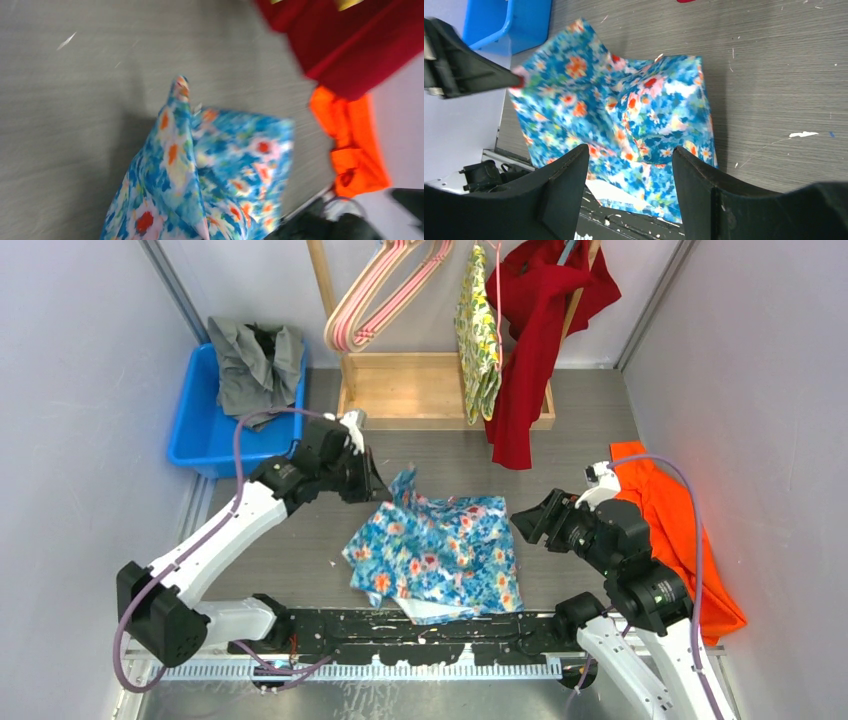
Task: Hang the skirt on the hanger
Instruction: Flatten out the skirt at the center of the board.
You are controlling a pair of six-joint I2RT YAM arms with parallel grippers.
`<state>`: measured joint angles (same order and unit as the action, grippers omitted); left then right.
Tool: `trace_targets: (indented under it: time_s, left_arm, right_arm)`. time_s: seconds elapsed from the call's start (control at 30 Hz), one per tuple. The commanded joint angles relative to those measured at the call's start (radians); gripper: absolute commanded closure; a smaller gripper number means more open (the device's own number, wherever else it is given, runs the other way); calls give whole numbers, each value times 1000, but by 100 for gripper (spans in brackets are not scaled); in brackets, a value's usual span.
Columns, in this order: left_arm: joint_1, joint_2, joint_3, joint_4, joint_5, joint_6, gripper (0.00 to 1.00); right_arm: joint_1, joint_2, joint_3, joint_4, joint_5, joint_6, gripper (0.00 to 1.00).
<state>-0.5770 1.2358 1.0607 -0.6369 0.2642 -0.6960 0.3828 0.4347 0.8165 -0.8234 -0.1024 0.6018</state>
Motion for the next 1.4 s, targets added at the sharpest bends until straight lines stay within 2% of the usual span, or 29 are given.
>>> trace_targets:
  time_s: [0.0,0.23,0.4,0.67,0.93,1.03,1.1,1.27,1.37]
  left_arm:
    - [-9,-48,166,34,111,-25,100]
    - [-17,21,464,30,271,-70,100]
    - [-46,73,597,62,359,-117,100]
    - [-181,146,791,134,378,-221,100]
    - [-191,174,863,276,347,-334,100]
    - [-164,122,772,282,276,-321,100]
    - [-103,65,669,225,194,-274,100]
    - [135,-103,213,218,128,-254,100]
    - [206,-170,-11,169,5,-190,97]
  right_arm:
    - [-2,22,48,30,21,-28,33]
    - [-2,31,69,8,60,-38,33]
    - [-2,32,92,-5,90,-40,32]
    - [-2,37,115,-13,130,-48,30]
    - [-1,53,153,-25,160,-66,30]
    - [-2,53,164,-34,172,-71,30]
    - [-2,54,167,-38,178,-74,29]
    - [-2,54,146,-31,165,-74,29]
    - [-1,64,118,-17,146,-70,29]
